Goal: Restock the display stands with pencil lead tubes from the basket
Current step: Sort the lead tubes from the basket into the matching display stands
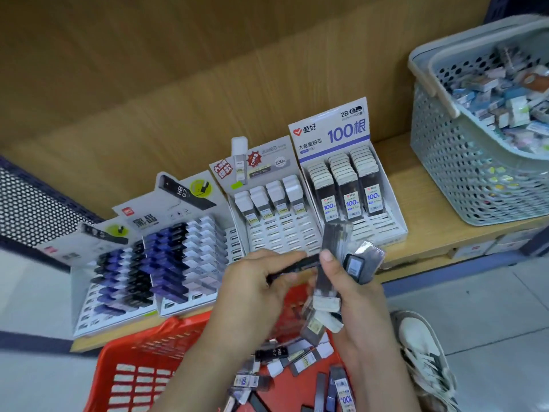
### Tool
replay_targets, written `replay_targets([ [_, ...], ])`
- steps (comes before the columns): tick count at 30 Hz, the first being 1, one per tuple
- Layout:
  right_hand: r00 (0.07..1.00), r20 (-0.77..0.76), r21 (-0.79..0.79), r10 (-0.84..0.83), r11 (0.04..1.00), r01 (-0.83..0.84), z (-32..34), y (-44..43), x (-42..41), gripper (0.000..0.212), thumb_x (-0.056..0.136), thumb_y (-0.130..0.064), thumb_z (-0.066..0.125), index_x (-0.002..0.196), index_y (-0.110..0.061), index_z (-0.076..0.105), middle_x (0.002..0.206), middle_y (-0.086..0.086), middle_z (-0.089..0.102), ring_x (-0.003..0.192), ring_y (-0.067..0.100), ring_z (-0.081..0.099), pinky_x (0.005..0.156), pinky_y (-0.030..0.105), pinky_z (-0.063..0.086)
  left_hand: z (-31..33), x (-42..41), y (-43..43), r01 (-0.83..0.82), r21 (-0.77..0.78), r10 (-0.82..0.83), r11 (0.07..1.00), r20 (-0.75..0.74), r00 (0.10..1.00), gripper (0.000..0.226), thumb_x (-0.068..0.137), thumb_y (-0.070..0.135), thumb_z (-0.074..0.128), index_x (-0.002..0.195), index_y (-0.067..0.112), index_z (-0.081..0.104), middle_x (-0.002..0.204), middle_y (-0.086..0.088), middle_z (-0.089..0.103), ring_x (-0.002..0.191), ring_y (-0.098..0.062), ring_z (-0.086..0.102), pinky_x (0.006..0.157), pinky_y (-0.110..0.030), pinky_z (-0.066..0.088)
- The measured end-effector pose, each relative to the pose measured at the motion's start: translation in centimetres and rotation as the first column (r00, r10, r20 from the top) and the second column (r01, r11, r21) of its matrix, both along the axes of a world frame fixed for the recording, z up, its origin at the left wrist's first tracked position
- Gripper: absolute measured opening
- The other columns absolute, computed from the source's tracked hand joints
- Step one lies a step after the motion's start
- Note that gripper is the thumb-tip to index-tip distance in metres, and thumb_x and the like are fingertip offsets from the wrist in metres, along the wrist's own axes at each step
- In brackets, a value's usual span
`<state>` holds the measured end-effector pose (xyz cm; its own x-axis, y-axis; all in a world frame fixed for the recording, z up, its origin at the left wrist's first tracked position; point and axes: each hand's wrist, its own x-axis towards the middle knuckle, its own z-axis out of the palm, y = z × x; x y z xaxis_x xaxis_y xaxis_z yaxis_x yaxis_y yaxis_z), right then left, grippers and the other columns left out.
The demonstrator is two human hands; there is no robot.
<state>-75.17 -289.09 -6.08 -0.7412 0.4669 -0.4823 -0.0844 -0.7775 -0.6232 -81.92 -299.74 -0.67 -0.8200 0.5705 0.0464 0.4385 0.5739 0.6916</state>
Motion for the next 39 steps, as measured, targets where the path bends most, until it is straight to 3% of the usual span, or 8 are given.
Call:
replay_targets([
  [4,0.988,-0.026,-0.017,0.150,0.988,-0.151,0.6,-1.9,-0.7,0.045,0.065,-0.027,0.080,0.106,-0.008,0.074,0.098,0.019,0.074,0.087,0.033,0.072,0.084,0.050,0.056,1.3,-0.3,-2.8,-0.081,0.061,0.081,0.995,0.003,0.997,0.039,0.080,-0.008,0.068,0.095,0.027,0.076,0.095,0.013,0.064,0.091,0.004,0.060,0.078,-0.005,0.043],
  [7,0.978,-0.080,-0.041,0.191,0.980,-0.195,1.5,-3.9,-1.4,0.035,0.063,-0.017,0.078,0.095,-0.006,0.075,0.087,0.022,0.070,0.070,0.029,0.069,0.064,0.039,0.055,2.6,-0.2,-4.5,-0.130,0.158,0.097,0.979,0.201,0.975,0.043,0.082,-0.014,0.061,0.100,0.024,0.074,0.103,0.005,0.065,0.082,-0.006,0.066,0.074,-0.012,0.048],
  [9,0.977,-0.117,-0.036,0.181,0.982,-0.186,1.8,-5.1,-1.8,0.028,0.063,-0.014,0.076,0.091,-0.012,0.076,0.091,0.021,0.071,0.076,0.030,0.069,0.067,0.039,0.054,3.1,-0.2,-5.8,-0.199,0.216,0.107,0.956,0.375,0.921,0.046,0.082,-0.013,0.061,0.107,0.024,0.072,0.109,0.003,0.065,0.083,-0.021,0.066,0.075,-0.023,0.051],
  [14,0.969,-0.128,0.007,0.210,0.978,-0.211,2.3,-7.8,-2.5,0.022,0.071,-0.010,0.074,0.092,-0.013,0.077,0.094,0.019,0.073,0.081,0.036,0.070,0.074,0.049,0.056,3.6,-0.3,-9.0,-0.429,0.343,0.172,0.835,0.579,0.797,0.029,0.084,0.004,0.069,0.109,0.018,0.066,0.094,-0.006,0.069,0.074,-0.018,0.067,0.075,-0.031,0.056],
  [18,0.955,-0.102,0.011,0.279,0.960,-0.280,2.7,-10.0,-2.9,0.026,0.069,-0.015,0.074,0.094,-0.009,0.073,0.087,0.015,0.074,0.072,0.029,0.071,0.066,0.042,0.058,4.1,-1.4,-12.5,-0.515,0.294,0.329,0.806,0.501,0.801,0.015,0.080,0.003,0.070,0.094,0.009,0.069,0.066,-0.006,0.066,0.059,-0.015,0.062,0.058,-0.022,0.054],
  [26,0.935,-0.152,-0.137,0.320,0.930,-0.341,3.1,-13.4,-3.7,0.013,0.073,-0.016,0.067,0.082,-0.007,0.066,0.064,0.008,0.058,0.052,0.019,0.056,0.056,0.036,0.055,4.8,-7.8,-21.5,-0.594,0.231,0.587,0.770,0.107,0.802,0.022,0.089,-0.003,0.061,0.087,0.018,0.067,0.076,-0.005,0.066,0.065,-0.019,0.064,0.073,-0.033,0.056],
  [31,0.929,-0.098,-0.118,0.358,0.922,-0.368,2.5,-14.8,-4.1,0.017,0.072,-0.016,0.069,0.086,-0.007,0.066,0.066,0.009,0.059,0.051,0.019,0.054,0.047,0.033,0.051,3.9,-9.6,-22.0,-0.513,0.164,0.522,0.843,-0.014,0.853,0.032,0.088,0.000,0.062,0.082,0.031,0.069,0.080,-0.014,0.070,0.070,-0.027,0.064,0.081,-0.045,0.056],
  [39,0.879,0.003,-0.021,0.476,0.879,-0.476,1.1,-16.2,-4.2,0.029,0.073,-0.018,0.071,0.095,0.001,0.066,0.072,0.014,0.060,0.055,0.024,0.056,0.044,0.033,0.049,2.3,-12.1,-26.7,-0.592,-0.102,0.547,0.799,-0.287,0.787,0.019,0.091,0.004,0.057,0.103,0.014,0.069,0.088,0.002,0.062,0.081,-0.019,0.056,0.073,-0.023,0.040],
])
